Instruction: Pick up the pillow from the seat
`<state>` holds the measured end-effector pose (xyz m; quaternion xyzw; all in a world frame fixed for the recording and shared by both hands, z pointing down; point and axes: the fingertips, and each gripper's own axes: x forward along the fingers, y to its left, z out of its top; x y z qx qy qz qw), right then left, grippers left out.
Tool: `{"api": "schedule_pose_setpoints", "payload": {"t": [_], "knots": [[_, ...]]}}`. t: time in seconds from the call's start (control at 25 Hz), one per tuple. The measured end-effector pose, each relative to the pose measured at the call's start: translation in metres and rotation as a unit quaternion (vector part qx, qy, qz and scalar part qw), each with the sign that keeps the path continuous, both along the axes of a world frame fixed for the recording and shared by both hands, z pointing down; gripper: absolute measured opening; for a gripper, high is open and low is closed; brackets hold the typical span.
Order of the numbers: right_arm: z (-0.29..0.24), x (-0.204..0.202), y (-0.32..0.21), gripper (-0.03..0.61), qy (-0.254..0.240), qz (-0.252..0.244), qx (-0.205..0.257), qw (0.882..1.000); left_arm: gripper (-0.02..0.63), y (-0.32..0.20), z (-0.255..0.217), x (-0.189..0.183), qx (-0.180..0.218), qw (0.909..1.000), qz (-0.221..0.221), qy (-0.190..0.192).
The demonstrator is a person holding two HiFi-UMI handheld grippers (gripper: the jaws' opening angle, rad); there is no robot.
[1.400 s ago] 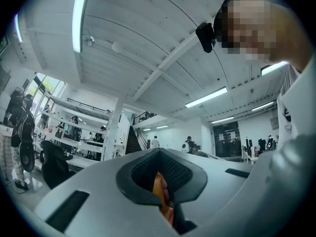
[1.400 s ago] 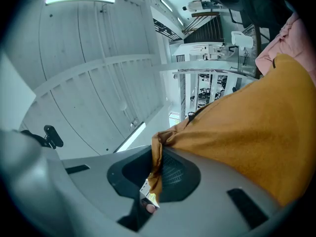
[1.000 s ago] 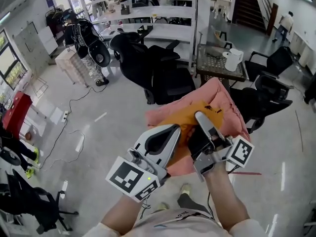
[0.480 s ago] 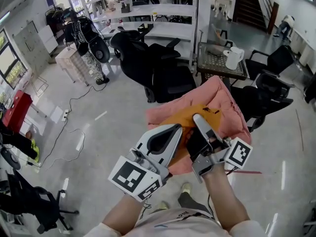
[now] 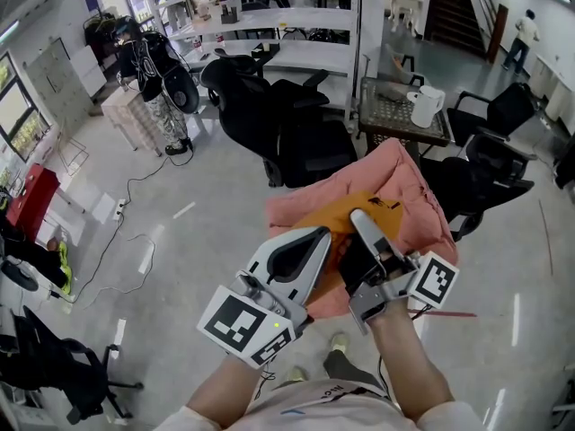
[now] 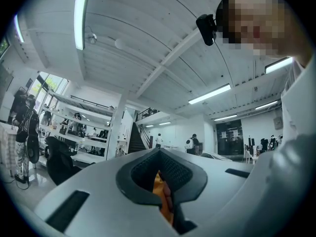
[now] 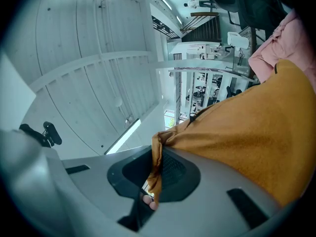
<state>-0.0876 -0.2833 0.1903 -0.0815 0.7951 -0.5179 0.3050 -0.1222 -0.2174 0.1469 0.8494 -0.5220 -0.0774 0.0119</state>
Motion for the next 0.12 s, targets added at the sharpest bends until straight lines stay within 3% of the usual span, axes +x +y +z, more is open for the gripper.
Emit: {"api": "schedule_pose_setpoints", "payload": {"t": [0.12], "knots": [[-0.0006, 0.0001, 0.0003, 0.032, 0.002, 0.000, 0.002, 1.000, 0.011, 0.0001, -0.0001, 0.0000, -0.001, 1.0000, -0.001, 0.000]]}}
